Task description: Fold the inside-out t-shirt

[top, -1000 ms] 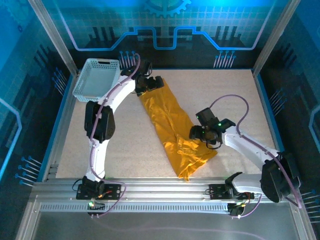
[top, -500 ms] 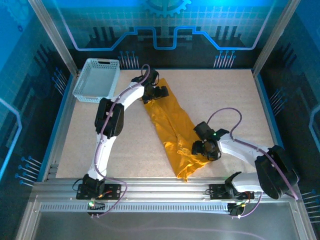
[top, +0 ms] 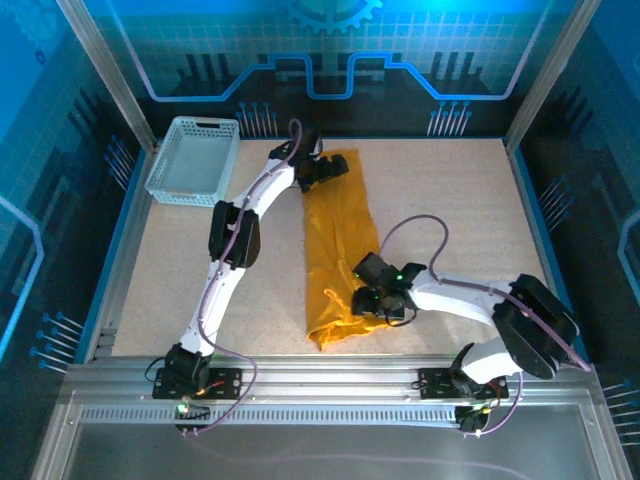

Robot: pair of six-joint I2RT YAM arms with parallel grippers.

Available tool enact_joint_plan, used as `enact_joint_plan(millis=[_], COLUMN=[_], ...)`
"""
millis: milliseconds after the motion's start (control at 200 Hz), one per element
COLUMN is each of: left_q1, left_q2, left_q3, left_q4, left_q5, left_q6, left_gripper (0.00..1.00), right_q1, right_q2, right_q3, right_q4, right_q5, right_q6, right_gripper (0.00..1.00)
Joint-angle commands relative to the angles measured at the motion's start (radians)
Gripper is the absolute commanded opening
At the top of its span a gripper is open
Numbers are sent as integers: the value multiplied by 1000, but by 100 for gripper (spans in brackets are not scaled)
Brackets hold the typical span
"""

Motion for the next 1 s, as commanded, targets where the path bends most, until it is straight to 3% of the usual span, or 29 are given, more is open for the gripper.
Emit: enact_joint_plan(millis=[0, 155, 235, 390, 605, 800, 995], left_q1=[22, 31, 31, 14, -34, -212, -368], left_q2=[-3, -146, -270, -669, -1146, -1424, -1617], left_q3=[45, 16, -102, -678, -1341, -1746, -1933], left_q4=[-46, -178, -252, -101, 81, 182, 236], left_q5=[77, 38, -22, -140, -188, -213, -226], left_q6=[-18, 49, 63, 66, 1, -89, -204], left_gripper=[99, 99, 99, 99, 99, 99, 92], right_q1=[37, 30, -8, -130, -182, -183, -163], right_q2=[49, -8, -61, -156, -223, -265, -285], right_q3=[66, 127, 116, 15, -95, -192, -237], right_q4=[42, -88, -153, -144, -99, -15, 65], right_q5=[-88, -2, 38, -36, -109, -178, -227], right_q6=[-20, -103, -134, -197, -231, -214, -196], right_gripper=[74, 75, 75, 75, 73, 71, 67])
